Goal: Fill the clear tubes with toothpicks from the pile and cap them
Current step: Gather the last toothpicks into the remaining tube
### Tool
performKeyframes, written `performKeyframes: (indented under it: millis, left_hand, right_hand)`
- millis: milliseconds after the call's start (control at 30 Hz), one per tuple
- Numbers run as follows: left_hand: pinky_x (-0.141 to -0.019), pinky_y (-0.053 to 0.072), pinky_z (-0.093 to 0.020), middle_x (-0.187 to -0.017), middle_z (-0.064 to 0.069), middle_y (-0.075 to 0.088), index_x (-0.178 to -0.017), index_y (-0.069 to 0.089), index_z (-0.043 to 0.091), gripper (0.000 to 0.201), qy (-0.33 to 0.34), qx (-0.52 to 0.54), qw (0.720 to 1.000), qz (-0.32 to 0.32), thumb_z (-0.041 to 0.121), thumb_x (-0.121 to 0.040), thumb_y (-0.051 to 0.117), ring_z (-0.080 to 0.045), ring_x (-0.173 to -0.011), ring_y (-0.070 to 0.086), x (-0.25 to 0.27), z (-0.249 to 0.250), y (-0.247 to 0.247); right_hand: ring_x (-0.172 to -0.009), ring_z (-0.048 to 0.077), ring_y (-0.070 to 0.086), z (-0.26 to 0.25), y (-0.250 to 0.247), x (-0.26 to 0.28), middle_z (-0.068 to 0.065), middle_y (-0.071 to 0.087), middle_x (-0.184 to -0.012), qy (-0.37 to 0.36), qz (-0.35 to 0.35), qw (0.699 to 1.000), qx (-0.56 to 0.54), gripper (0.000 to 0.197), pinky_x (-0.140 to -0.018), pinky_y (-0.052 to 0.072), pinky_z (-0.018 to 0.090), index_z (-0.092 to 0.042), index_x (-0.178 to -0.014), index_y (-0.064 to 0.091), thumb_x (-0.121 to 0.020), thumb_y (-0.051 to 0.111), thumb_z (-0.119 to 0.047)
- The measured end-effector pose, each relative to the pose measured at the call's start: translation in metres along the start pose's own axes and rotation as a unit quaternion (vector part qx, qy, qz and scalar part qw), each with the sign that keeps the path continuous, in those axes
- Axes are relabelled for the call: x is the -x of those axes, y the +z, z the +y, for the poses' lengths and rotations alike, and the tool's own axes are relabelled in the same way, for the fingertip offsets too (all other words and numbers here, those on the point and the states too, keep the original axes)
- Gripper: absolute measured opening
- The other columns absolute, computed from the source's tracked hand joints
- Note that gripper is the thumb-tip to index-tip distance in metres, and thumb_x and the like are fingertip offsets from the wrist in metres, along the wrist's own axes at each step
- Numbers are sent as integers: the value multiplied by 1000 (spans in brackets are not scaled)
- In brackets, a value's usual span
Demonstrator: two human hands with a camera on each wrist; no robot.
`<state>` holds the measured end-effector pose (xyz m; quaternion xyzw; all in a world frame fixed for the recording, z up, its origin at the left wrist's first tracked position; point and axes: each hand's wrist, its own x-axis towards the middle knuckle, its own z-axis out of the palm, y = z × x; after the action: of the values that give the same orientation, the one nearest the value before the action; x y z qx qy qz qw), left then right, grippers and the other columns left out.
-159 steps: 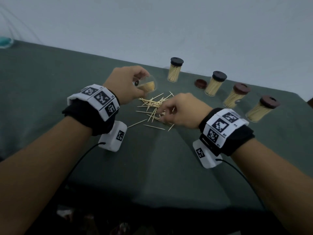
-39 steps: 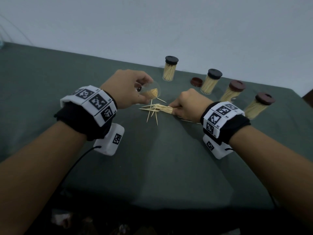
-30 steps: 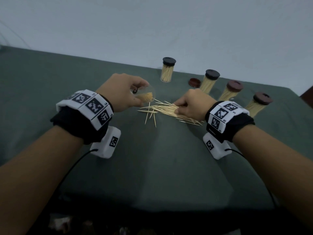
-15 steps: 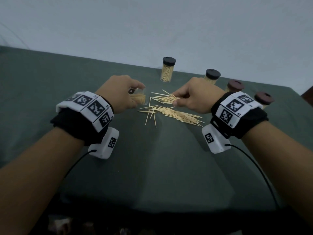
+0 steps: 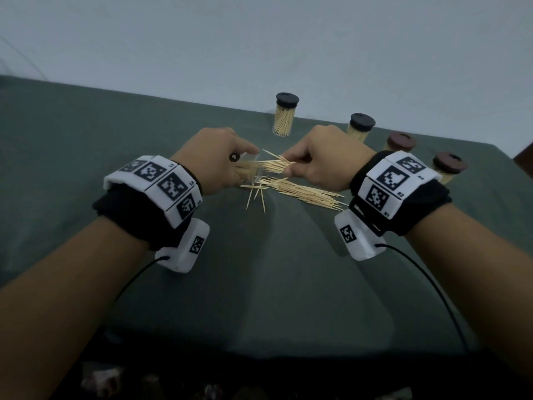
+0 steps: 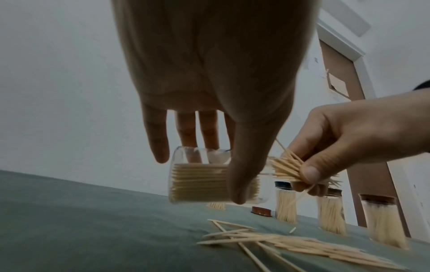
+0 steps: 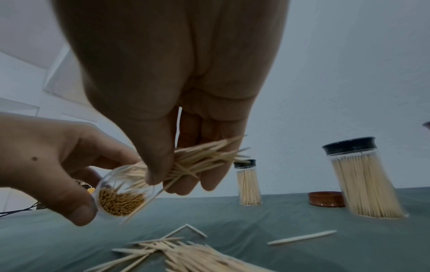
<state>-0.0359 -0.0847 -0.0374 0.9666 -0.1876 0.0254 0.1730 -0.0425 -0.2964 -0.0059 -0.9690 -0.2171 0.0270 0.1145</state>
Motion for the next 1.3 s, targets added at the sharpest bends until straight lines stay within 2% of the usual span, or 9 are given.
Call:
performKeyframes:
  millis: [167, 300, 433, 600, 867, 1033, 1167, 1233, 1300]
  left_hand:
    - [-92, 42, -30, -114, 0, 61, -131, 60, 31, 54, 3, 38, 999, 7, 44, -81, 73, -18, -107, 56, 3, 7, -3]
    - [-91, 42, -26, -112, 1, 65, -130, 61, 31, 55, -10, 75, 997, 15, 49, -79, 73, -17, -107, 59, 4, 8, -6]
    - [-90, 39, -23, -117, 2, 65, -129, 61, 31, 56, -26, 74, 997, 16, 47, -77, 75, -16, -109, 60, 4, 3, -9]
    - [-94, 40, -28, -121, -1, 63, -131, 60, 30, 57, -26, 58, 998, 17, 43, -78, 76, -18, -111, 58, 4, 4, -9]
    - [-94, 46, -38, -114, -1, 60, -130, 60, 32, 53, -9, 7, 1000, 6, 39, -80, 75, -21, -107, 55, 1, 7, 2]
    - [-89, 40, -27, -109, 0, 62, -130, 61, 29, 53, -14, 29, 999, 23, 46, -81, 72, -18, -102, 56, 2, 6, -1]
    - [-94, 44, -33, -115, -2, 63, -130, 61, 31, 55, -17, 35, 999, 21, 46, -79, 73, -20, -107, 57, 4, 8, -3]
    - [-93, 42, -30, -116, -2, 63, -131, 60, 30, 54, -10, 30, 999, 17, 45, -80, 72, -20, -107, 57, 4, 9, -3]
    - [-91, 39, -27, -117, -2, 63, -131, 60, 30, 54, -5, 27, 999, 16, 45, -81, 72, -19, -108, 58, 3, 10, -3]
  right_hand:
    - [-61, 9, 54, -2, 5, 0, -7, 62, -62, -12, 14, 1000, 2, 15, -59, 42, 20, -31, -99, 75, -93, 62, -30]
    - [-74, 25, 61, 1, 14, -4, 11, 69, -77, -27, 42, 999, 16, 24, -72, 49, 34, -7, -92, 70, -95, 57, -27]
    - [-87, 25, 63, 1, 16, -5, 11, 71, -91, -28, 38, 998, 43, 24, -83, 49, 38, -8, -98, 71, -96, 54, -25]
    - [-90, 25, 62, -2, 17, -3, 8, 71, -95, -26, 29, 997, 59, 22, -84, 49, 37, -10, -97, 72, -96, 51, -18]
    - [-61, 15, 43, -15, 11, -3, -1, 48, -61, -40, 23, 993, 113, 24, -63, 34, 26, -10, -74, 61, -94, 49, -9]
    - [-66, 14, 48, -15, 12, -1, -1, 57, -67, -35, 38, 996, 70, 22, -65, 33, 23, -12, -80, 68, -93, 51, -9]
    - [-57, 9, 41, -15, 16, -4, -6, 45, -58, -19, 17, 996, 85, 27, -63, 32, 24, -15, -67, 55, -91, 50, -5]
    - [-59, 14, 42, -13, 18, -5, -4, 44, -58, -6, 10, 996, 89, 27, -63, 33, 25, -15, -65, 53, -89, 49, -3]
    - [-58, 11, 40, -11, 20, -6, -5, 43, -58, 0, 8, 996, 89, 34, -64, 33, 26, -19, -60, 47, -90, 48, -4]
